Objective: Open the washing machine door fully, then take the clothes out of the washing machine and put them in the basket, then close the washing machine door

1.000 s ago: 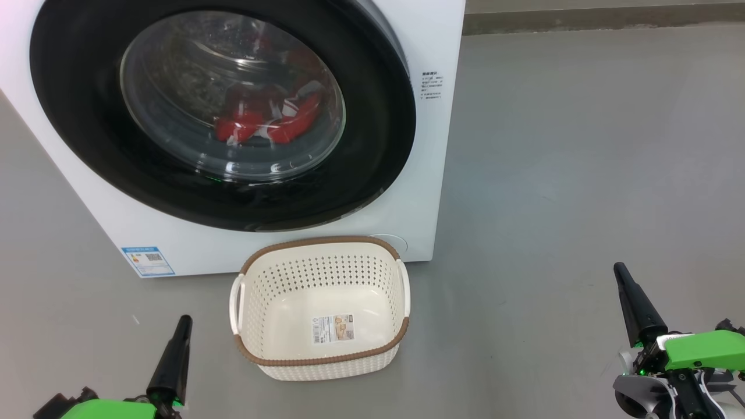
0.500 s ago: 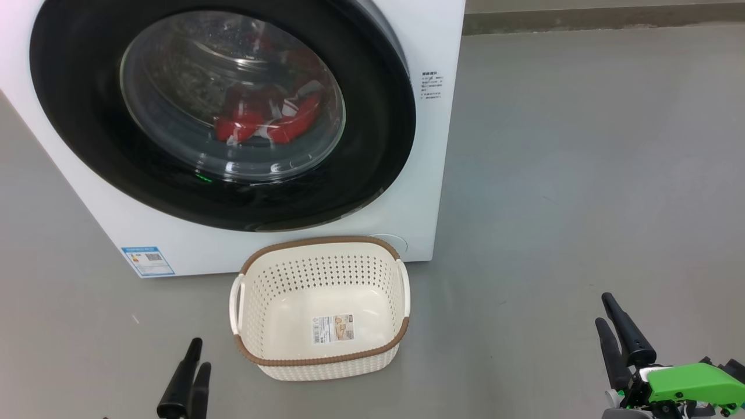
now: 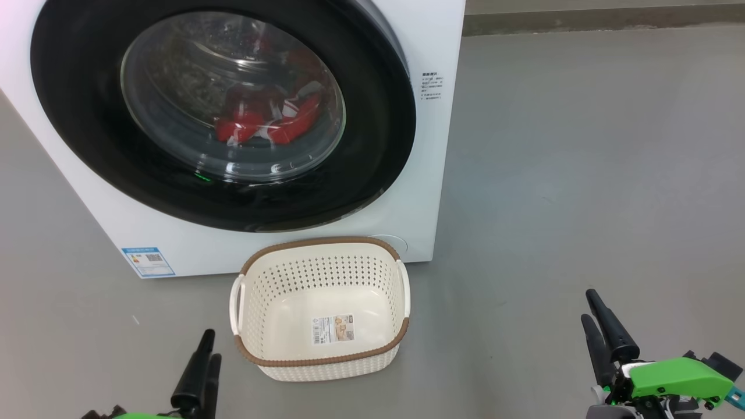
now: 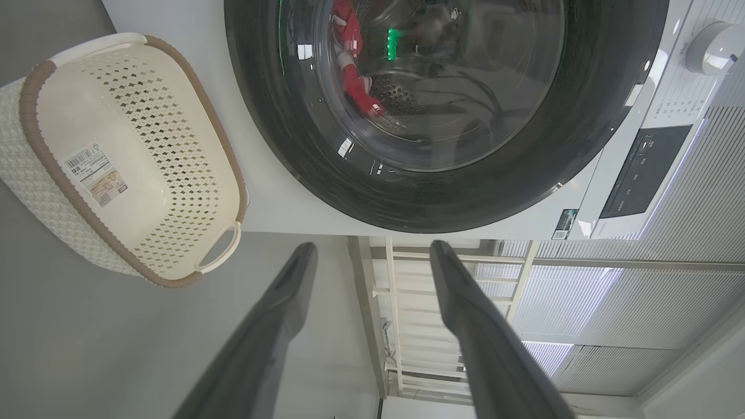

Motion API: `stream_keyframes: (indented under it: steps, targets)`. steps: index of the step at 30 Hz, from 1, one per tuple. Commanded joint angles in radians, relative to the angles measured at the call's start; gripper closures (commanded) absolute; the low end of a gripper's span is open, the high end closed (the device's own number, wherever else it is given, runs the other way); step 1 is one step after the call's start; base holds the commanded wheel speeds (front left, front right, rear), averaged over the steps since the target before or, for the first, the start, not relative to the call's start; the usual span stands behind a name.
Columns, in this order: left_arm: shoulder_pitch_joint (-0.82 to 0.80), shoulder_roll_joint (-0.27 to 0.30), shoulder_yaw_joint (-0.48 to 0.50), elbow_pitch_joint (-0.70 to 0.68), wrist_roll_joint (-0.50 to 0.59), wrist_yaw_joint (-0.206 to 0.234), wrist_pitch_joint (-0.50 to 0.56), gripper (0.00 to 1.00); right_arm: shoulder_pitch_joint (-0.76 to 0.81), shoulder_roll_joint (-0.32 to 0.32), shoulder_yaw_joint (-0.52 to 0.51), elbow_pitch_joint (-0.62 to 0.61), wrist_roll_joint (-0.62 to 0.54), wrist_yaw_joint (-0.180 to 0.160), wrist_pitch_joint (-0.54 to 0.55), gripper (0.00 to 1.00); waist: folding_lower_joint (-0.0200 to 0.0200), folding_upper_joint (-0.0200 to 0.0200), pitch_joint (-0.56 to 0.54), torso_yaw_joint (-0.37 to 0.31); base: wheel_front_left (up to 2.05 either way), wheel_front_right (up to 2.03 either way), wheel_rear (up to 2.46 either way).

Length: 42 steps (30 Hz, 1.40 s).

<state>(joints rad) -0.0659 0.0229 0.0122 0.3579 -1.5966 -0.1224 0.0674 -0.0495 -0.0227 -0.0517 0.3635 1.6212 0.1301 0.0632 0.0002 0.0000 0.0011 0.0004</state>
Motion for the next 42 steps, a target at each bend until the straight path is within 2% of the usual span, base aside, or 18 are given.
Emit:
stream_keyframes:
  steps: [1,9,18,42]
  targets:
    - [-0.047,0.019,-0.006,-0.018,0.018,-0.002,-0.012,0.0,-0.064,-0.016,0.013,-0.017,-0.018,0.0,-0.012,0.0,-0.0002,0.0,-0.001,0.0,0.0,0.0,0.0]
    - [-0.07,0.029,-0.034,-0.007,0.081,0.007,-0.038,0.0,-0.091,-0.021,0.044,0.005,-0.076,0.0,-0.037,0.0,-0.0002,0.0,-0.002,-0.001,0.0,0.0,0.0]
    - [-0.091,0.031,-0.044,-0.012,0.194,0.028,-0.065,0.0,-0.118,-0.016,0.04,0.028,-0.202,0.0,-0.063,0.0,-0.0002,0.0,-0.002,-0.002,0.0,0.0,0.0]
    - [-0.144,0.039,-0.077,0.005,0.588,0.096,-0.136,0.0,-0.18,-0.017,0.047,0.052,-0.599,0.0,-0.133,0.0,-0.0002,0.0,-0.001,-0.007,0.0,0.0,0.0]
